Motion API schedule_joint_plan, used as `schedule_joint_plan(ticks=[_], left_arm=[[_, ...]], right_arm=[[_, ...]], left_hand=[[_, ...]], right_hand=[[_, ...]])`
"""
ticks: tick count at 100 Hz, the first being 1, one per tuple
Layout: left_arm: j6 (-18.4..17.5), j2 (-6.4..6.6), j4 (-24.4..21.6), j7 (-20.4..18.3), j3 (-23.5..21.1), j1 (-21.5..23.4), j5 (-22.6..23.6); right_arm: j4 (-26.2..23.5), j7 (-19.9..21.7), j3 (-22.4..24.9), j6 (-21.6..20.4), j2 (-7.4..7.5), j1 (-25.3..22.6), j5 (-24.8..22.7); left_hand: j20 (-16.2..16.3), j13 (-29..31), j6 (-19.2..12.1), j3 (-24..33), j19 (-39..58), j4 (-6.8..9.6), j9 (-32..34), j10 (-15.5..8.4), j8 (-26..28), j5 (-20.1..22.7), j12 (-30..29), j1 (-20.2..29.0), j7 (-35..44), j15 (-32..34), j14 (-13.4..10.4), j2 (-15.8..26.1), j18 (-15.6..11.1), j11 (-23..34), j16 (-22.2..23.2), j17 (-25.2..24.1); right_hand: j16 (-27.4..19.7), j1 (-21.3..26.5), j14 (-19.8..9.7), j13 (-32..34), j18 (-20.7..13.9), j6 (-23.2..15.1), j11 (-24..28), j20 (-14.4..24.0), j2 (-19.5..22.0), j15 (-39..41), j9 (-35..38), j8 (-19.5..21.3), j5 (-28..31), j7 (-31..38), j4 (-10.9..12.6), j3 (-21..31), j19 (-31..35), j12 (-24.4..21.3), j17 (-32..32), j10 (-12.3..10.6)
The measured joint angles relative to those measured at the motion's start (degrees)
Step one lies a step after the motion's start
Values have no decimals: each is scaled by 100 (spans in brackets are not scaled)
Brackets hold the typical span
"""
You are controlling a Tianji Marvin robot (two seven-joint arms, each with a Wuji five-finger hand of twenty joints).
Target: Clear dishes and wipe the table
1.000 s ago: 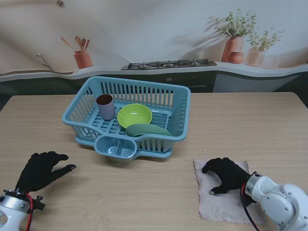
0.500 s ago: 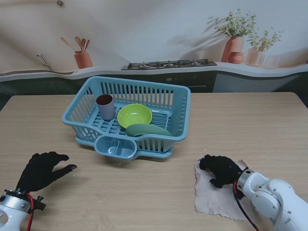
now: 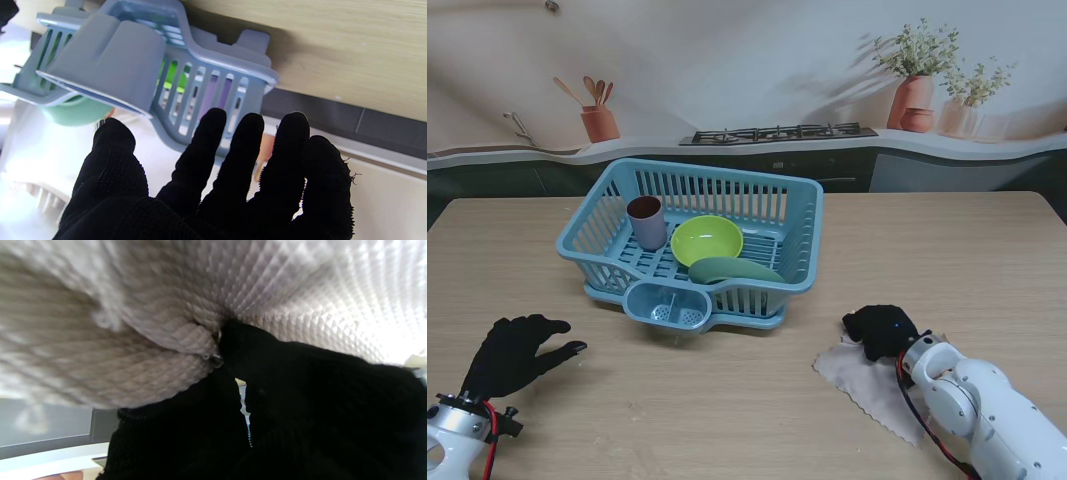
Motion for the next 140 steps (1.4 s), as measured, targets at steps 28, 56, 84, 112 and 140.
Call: schedule_joint_plan(ticks=[28, 56, 84, 112, 140], left_arm=[[1, -5, -12, 56, -8, 26, 0], [-1, -19, -10, 73, -18, 49, -66], [-9, -24, -12, 81, -30, 66, -62], [-61, -32, 8, 161, -52, 74, -58], [-110, -47, 28, 207, -58, 79, -108]], right_arm=[[746, -197, -816, 762, -29, 994, 276], [821, -27, -803, 884, -130, 1138, 340], [139, 134, 115, 411, -130, 225, 364], [-742, 1637, 985, 71, -85, -553, 1481], [-977, 1916, 1081, -165, 67, -734, 708]], left_hand=[[0, -7, 0, 0, 0, 0, 0, 0, 9, 0, 0, 0, -25, -15, 0, 0, 0, 0, 0, -12], [-3, -68, 0, 0, 0, 0, 0, 0, 53, 0, 0, 0, -29, -31, 6, 0, 0, 0, 0, -96], [-65, -84, 0, 0, -1, 0, 0, 2, 55, 0, -1, 0, -34, -33, 11, 0, 0, 0, -36, -107], [-68, -87, 0, 0, -1, 0, 0, 2, 57, 0, -1, 0, -36, -33, 13, 0, 0, 0, -8, -109], [-69, -87, 0, 0, -1, 0, 0, 2, 63, 0, -1, 0, -36, -33, 14, 0, 0, 0, -8, -109]], right_hand=[[-73, 79, 134, 289, 234, -87, -490, -67, -163, -232, 415, -407, 326, -73, -68, -64, -113, -138, 200, 69], [-76, 212, 190, 322, 304, -54, -858, -67, -203, -299, 476, -589, 438, -479, -72, -295, -131, -279, 226, 113], [-37, 213, 220, -291, 371, 537, -1600, -655, 894, -1617, -439, -1155, -126, -1777, -71, -1252, -1501, -381, -1083, 365], [267, -1866, 561, -2604, 354, 716, -2494, -948, 1719, -2508, -1747, 81, -677, -3691, 480, -1990, -2853, -720, -3288, 292], [372, -1634, -186, -3539, 111, 693, -2172, -718, 790, -2673, -3317, 426, -2214, -3711, 478, -2161, -3488, -597, -3902, -111]])
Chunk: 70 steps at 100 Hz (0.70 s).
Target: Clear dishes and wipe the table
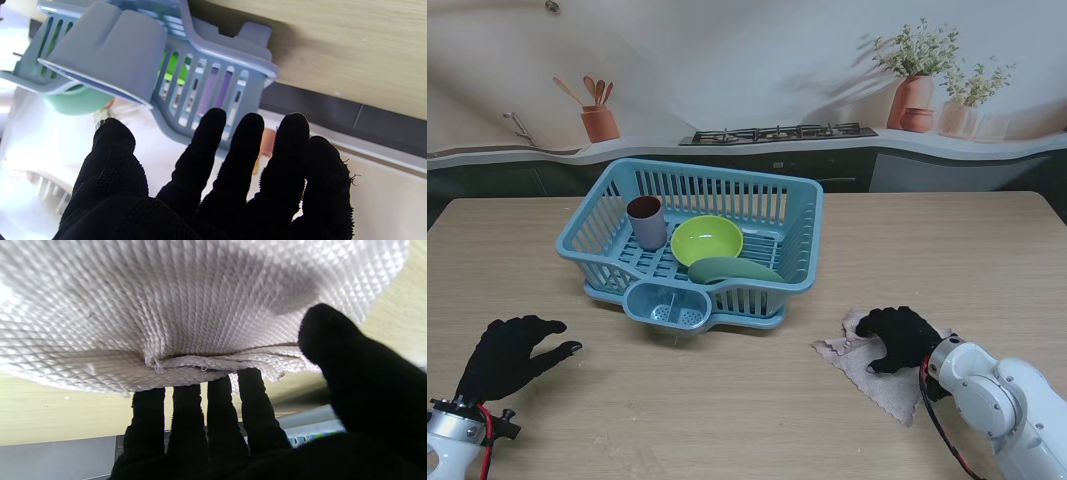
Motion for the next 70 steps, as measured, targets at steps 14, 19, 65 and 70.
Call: schedule_joint_plan(ticks=[14, 19, 65, 70], left_arm=[[2, -1, 8, 1, 1, 0, 0], [4, -2, 8, -1, 3, 0, -5], [9, -5, 27, 1, 9, -3, -20], [6, -5, 29, 2, 7, -2, -18]], right_arm=[[2, 94, -198, 221, 83, 121, -6], [31, 58, -310, 284, 102, 195, -93], [1307, -1800, -1832, 1146, -7, 1385, -578], [1408, -1785, -1898, 1192, -48, 1503, -492]], left_hand=[[-1, 0, 0, 0, 0, 0, 0, 0, 2, 0, 0, 0, 0, 0, 0, 0, 0, 0, 1, 0], [-1, 0, 0, 0, 0, 0, 0, 0, 2, 0, 0, 0, 0, 0, 0, 0, 0, 0, 1, 0], [-31, 0, 0, 0, 0, 0, 0, 0, 6, 0, 0, 0, 0, 0, 1, 0, 0, 0, 1, 0], [-32, 0, 0, 0, 0, 0, 0, 0, 6, 0, 0, 0, 0, 0, 1, 0, 0, 0, 1, 0]], right_hand=[[422, 319, -62, -238, 0, 90, 197, 136, -370, 498, -451, 119, -512, 244, 0, 239, -77, 13, -7, 103], [513, 475, 22, -200, -10, 219, 597, 293, -445, 756, -544, 176, -670, 422, 0, 353, 204, 130, 239, 205], [-175, 1797, 110, 3138, -396, 183, 2885, 436, -654, 2594, 2027, 818, 680, 3971, 143, 2330, 3367, 1059, 3670, 481], [-207, 1841, 127, 3271, -334, 95, 2899, 422, -724, 2620, 2355, 647, 1045, 4136, 143, 2405, 3395, 1053, 3779, 401]])
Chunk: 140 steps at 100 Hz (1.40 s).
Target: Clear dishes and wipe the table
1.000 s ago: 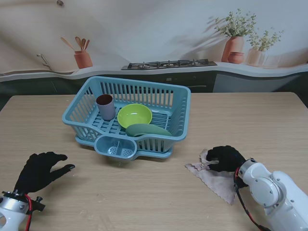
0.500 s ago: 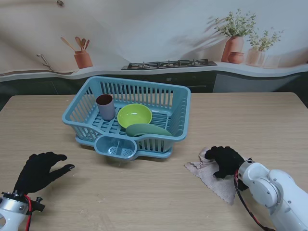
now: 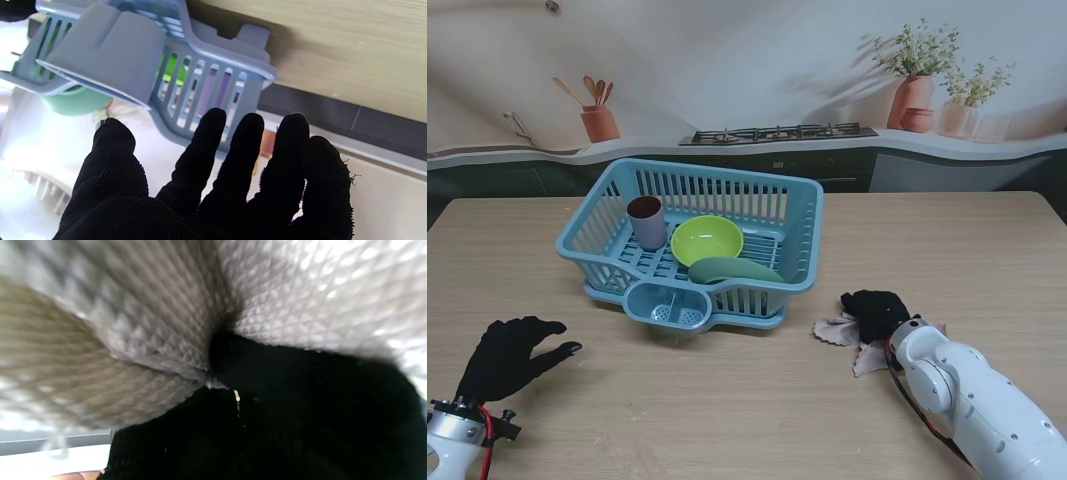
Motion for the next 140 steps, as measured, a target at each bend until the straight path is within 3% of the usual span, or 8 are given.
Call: schedule_joint_plan(ticks=[25, 34, 60, 75, 81, 89, 110, 140], left_arm=[[-37, -2, 20, 35, -13, 3, 3], [-50, -4, 25, 86, -22, 7, 17], [-85, -10, 27, 123, -44, 41, 16], [-111, -15, 27, 125, -50, 57, 11], [-123, -17, 27, 145, -53, 62, 11], [-133, -21, 28, 184, -54, 67, 13], [-148, -27, 34, 196, -64, 77, 17], [-143, -33, 34, 221, -63, 95, 8]], right_arm=[[463, -98, -382, 277, -93, 537, 207], [432, -55, -217, 208, -134, 474, 187], [-331, 66, 996, -196, -168, -665, -30], [-796, 64, 1557, -471, -173, -1268, -8], [-888, 184, 1711, -491, -174, -1456, 28], [-961, 187, 1832, -496, -164, -1630, 123], [-670, -56, 1423, -309, -66, -1320, 368], [363, -323, 182, 176, -91, 110, 679]], left_hand=[[0, -1, 0, 0, 0, 0, 0, 0, 1, 0, 0, 0, 0, 0, 0, 0, 0, 0, 0, 0], [-1, -1, 0, 0, 0, 0, 0, 0, 2, 0, 0, 0, 0, 0, 0, 0, 0, 0, 0, 0], [-20, -1, 0, 0, 0, 0, 0, 0, 13, 0, 0, 0, 0, 0, 0, 0, 0, 0, 0, 0], [-22, -1, 0, 0, -1, 0, 0, 0, 22, 0, 0, 0, 0, 0, 0, 0, 0, 0, 0, -1], [-22, -1, 0, 0, -1, 0, 0, 0, 23, 0, 0, 0, 0, 0, 0, 0, 0, 0, 0, -1], [-22, -3, 0, 0, -1, 0, 0, 0, 31, 0, 0, 0, 0, 0, 0, 0, 0, 0, 0, -15], [-23, -5, 0, 0, -1, 0, 0, 0, 35, 0, 0, 0, 0, -2, 0, 0, 0, 0, 0, -24], [-35, -40, 0, 0, -1, 0, 0, 0, 45, 0, 0, 0, 0, -2, 1, 0, 0, 0, 0, -47]], right_hand=[[-226, 2, 97, 325, 181, -752, -262, -7, -360, -107, 498, -855, 1279, 150, -9, 170, 12, -68, 256, -68], [-241, 20, 98, 375, 205, -919, -592, -7, -363, -166, 684, -1183, 1398, -73, -305, -14, -16, -162, 295, -189], [-293, 91, 121, 496, 257, -918, -972, -7, -362, -245, 879, -1544, 1549, -536, -525, -303, -23, -449, 408, -185], [-313, 88, 121, 494, 261, -849, -2232, -7, -257, -467, 503, -1903, 1617, -1280, -570, -314, -29, -1031, 399, -294], [-287, 87, 134, 551, 294, -842, -1296, -7, -264, -366, 1024, -1767, 1613, -1000, -570, -314, -29, -688, 437, -167], [-253, 86, 152, 555, 308, -850, -1082, -7, -322, -320, 1026, -1714, 1610, -812, -570, -306, -29, -578, 437, -140], [-220, 1, 323, 623, 546, -866, -853, -6, -508, -303, 1168, -1487, 1681, -454, -498, 49, -14, -214, 476, 23], [-216, -32, 342, 623, 573, -945, -851, -4, -511, -300, 1169, -1476, 1727, -374, -498, 116, -13, -207, 476, 38]])
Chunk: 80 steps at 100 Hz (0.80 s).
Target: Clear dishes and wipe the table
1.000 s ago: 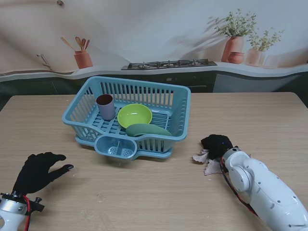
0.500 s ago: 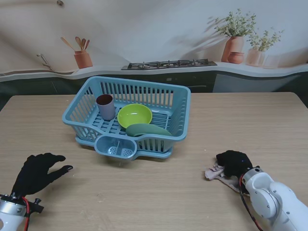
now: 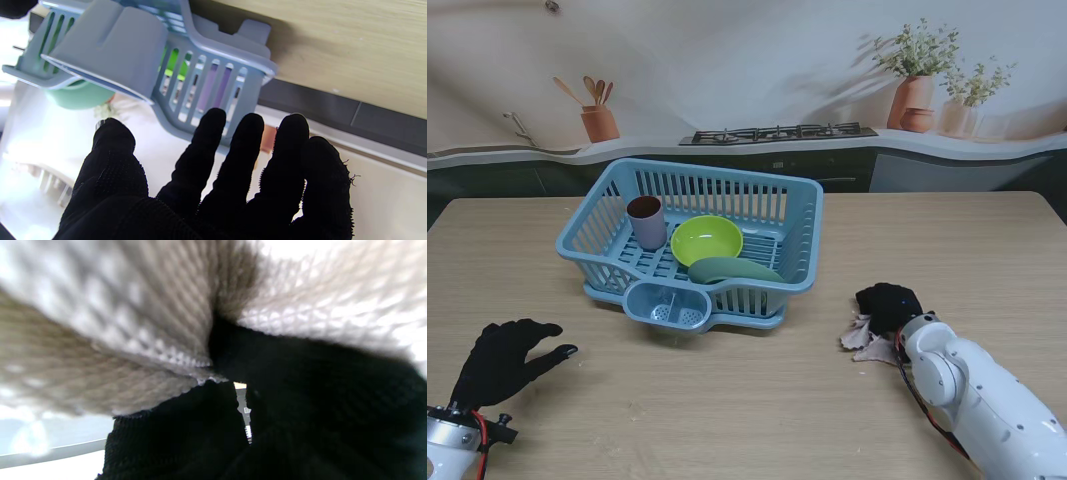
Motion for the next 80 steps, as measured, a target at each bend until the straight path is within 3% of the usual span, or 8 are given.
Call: schedule_joint_plan(ticks=[24, 42, 56, 80], left_arm=[[11, -2, -4, -11, 1, 10, 0], [17, -3, -3, 3, 7, 11, -8], [18, -4, -3, -12, 10, 11, -29], [15, -5, -2, -36, 11, 11, -64]], right_arm=[[686, -131, -900, 414, -121, 931, 288], [773, -80, -940, 478, -190, 1039, 316], [492, 42, -469, 376, -232, 697, 179], [-480, 235, 749, -331, -202, -606, -205]], left_hand=[[-8, -3, 0, 0, 0, 0, 0, 0, 1, 0, 0, 0, 0, -2, 2, 0, 0, 0, 0, -4], [-12, -12, 0, 0, 0, 0, -3, 0, 1, 0, 0, 0, 0, -5, 4, 0, 0, 0, 0, -12], [-12, -15, 0, 0, 0, 0, -4, 0, 1, 0, 0, 0, 0, -5, 7, 0, 0, 0, 0, -12], [-55, -32, 0, 0, -1, 0, -4, 1, 1, 0, 0, 0, 0, -5, 11, 0, 0, 0, 0, -27]], right_hand=[[0, 0, 5, 4, 7, -13, -63, 1, -3, -8, 25, 53, 12, 15, 4, -8, 0, -7, 0, 0], [0, 9, 6, 34, 13, -27, -140, 3, -48, -15, 71, 53, 56, -65, 4, -54, 0, -15, 2, -10], [-38, 47, -1, 35, 13, -28, -462, 3, 36, -15, 79, -151, 60, -555, -11, -347, -9, -294, 2, -107], [-39, 46, -2, 35, 12, 23, -447, 10, 45, -16, 79, -188, 60, -719, -13, -359, -12, -308, 2, -105]])
